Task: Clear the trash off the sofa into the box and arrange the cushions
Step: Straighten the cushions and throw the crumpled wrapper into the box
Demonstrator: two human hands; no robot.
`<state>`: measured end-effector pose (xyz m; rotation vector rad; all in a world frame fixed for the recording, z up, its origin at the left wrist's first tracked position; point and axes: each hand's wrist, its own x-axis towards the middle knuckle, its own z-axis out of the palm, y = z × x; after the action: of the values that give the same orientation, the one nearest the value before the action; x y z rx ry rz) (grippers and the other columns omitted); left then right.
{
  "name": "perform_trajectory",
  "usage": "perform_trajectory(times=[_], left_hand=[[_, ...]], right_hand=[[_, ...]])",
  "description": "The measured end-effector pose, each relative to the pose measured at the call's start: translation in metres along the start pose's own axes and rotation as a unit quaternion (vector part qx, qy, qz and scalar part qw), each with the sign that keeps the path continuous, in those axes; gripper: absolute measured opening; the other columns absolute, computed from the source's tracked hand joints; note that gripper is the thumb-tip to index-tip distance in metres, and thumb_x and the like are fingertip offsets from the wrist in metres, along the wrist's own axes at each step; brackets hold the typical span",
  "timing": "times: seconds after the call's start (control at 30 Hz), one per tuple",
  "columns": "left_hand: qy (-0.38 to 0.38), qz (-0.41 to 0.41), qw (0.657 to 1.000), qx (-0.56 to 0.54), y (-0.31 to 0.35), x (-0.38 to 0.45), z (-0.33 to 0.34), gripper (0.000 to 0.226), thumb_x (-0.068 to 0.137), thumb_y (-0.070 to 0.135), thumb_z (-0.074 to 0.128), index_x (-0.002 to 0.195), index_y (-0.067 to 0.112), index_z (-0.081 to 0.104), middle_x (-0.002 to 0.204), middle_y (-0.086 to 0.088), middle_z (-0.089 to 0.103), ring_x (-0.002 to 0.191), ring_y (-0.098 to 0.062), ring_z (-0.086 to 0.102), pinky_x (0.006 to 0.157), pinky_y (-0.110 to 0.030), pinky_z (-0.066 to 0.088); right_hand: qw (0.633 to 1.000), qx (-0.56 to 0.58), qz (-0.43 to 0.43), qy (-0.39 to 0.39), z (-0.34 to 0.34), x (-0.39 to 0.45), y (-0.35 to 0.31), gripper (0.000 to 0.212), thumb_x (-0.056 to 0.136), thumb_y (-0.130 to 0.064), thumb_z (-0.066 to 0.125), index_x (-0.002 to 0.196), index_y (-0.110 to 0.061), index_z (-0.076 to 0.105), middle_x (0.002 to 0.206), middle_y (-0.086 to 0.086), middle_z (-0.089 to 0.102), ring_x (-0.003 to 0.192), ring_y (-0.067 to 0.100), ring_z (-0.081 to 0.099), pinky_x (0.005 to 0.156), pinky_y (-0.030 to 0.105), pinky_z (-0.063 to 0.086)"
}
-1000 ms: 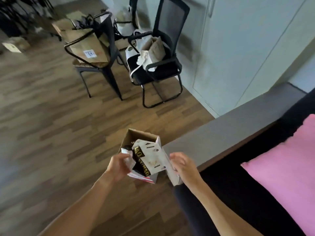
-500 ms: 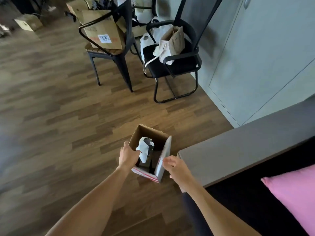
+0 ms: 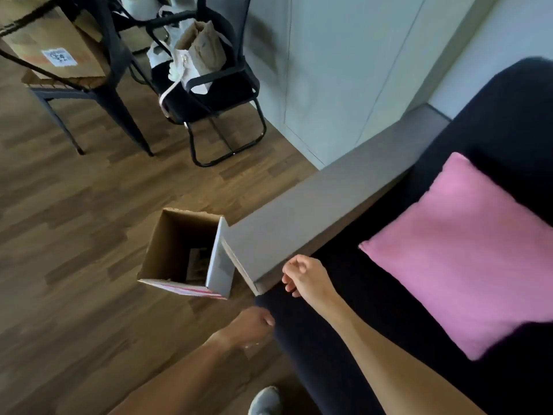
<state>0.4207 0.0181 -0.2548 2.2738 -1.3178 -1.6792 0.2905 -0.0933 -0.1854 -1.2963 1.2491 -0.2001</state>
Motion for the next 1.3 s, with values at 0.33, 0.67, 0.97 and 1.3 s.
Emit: perform_trajectory(times=[0.33,0.67,0.97,1.3], left_hand=[[-0.089,0.085,0.992,-0.041,0.191,0.01,0.172,0.017,0.086,0.011,0.052,0.09,0.018,0.067,0.077,-0.006,0.066,0.06,-0.017,0.059,0.045,-0.027,0.042],[-0.203,0.047,0.976,-0.069,0.322,-0.025,0.397,0.054,0.091,0.032,0.067,0.138,0.015,0.048,0.107,-0.006,0.06,0.09,-0.021,0.06,0.081,-0.042,0.058],[-0.219,0.019,0.965,-0.142,0.372,-0.054,0.526,0.099,0.063,0.044,0.091,0.142,0.007,0.044,0.133,-0.007,0.062,0.109,-0.019,0.064,0.086,-0.031,0.057],[-0.137,0.081,0.98,-0.121,0.399,-0.071,0.564,0.031,0.074,0.015,0.083,0.102,0.007,0.07,0.099,-0.009,0.076,0.091,-0.022,0.074,0.085,-0.042,0.062]], right_hand=[[0.948,0.025,0.137,0.288,-0.214,-0.141,0.174,0.028,0.084,-0.029,0.048,0.062,-0.011,0.044,0.06,0.004,0.05,0.053,0.017,0.045,0.055,0.037,0.042],[0.862,-0.033,0.273,0.426,-0.346,-0.307,0.356,0.02,0.092,-0.02,0.054,0.111,-0.025,0.06,0.112,0.003,0.06,0.102,0.019,0.06,0.091,0.036,0.051],[0.854,0.001,0.293,0.43,-0.391,-0.372,0.435,0.048,0.091,-0.022,0.061,0.138,-0.015,0.052,0.142,0.015,0.049,0.133,0.034,0.046,0.112,0.038,0.032],[0.807,0.075,0.26,0.525,-0.415,-0.387,0.445,0.036,0.09,-0.021,0.058,0.125,-0.013,0.059,0.13,0.016,0.057,0.104,0.032,0.062,0.089,0.035,0.049]])
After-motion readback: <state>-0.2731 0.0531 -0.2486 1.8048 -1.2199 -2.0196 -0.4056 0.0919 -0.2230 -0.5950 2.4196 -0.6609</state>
